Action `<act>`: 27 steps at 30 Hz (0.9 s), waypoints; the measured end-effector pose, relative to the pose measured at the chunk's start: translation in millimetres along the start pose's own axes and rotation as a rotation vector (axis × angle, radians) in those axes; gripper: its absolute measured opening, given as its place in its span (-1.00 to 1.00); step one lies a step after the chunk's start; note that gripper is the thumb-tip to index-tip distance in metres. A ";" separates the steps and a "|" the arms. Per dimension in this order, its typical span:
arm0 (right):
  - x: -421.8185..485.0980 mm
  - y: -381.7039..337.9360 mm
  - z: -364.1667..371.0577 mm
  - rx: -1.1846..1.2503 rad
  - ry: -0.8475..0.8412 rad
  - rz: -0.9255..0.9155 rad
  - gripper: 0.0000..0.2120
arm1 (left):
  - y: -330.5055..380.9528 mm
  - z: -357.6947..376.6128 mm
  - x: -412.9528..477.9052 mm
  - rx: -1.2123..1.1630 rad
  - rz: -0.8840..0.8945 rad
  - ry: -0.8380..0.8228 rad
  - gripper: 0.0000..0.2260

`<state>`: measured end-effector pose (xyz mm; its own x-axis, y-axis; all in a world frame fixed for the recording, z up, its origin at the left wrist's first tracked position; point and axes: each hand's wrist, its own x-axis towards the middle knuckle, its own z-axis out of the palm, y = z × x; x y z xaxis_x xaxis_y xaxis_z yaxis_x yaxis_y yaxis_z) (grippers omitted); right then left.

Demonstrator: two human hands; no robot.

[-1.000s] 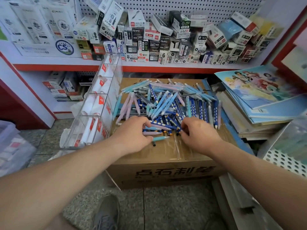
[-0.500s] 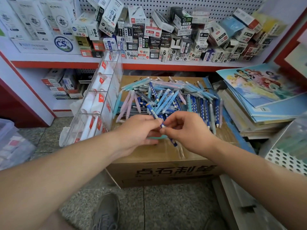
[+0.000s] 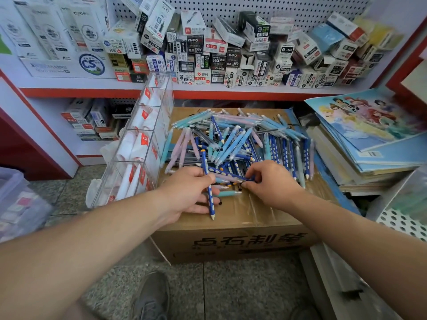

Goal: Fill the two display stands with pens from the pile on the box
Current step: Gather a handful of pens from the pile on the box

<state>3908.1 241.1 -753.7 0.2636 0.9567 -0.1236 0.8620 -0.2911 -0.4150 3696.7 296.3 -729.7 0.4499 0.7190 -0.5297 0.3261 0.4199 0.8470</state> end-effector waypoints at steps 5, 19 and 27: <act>-5.9 -0.3 -11.3 0.237 0.057 0.020 -0.94 | 1.5 0.6 0.2 0.009 0.017 -0.004 -0.87; -36.5 -24.0 -46.1 0.846 0.176 0.082 -0.86 | 8.6 21.0 -3.8 0.088 0.199 -0.136 -0.83; -25.4 -15.4 -32.9 0.855 0.097 0.160 -0.81 | 4.2 35.8 -1.4 0.092 0.150 -0.271 -0.84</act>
<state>3902.4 221.2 -714.5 0.4226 0.8888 -0.1771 0.2018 -0.2828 -0.9377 3727.2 277.3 -727.0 0.6995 0.5906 -0.4024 0.3072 0.2599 0.9155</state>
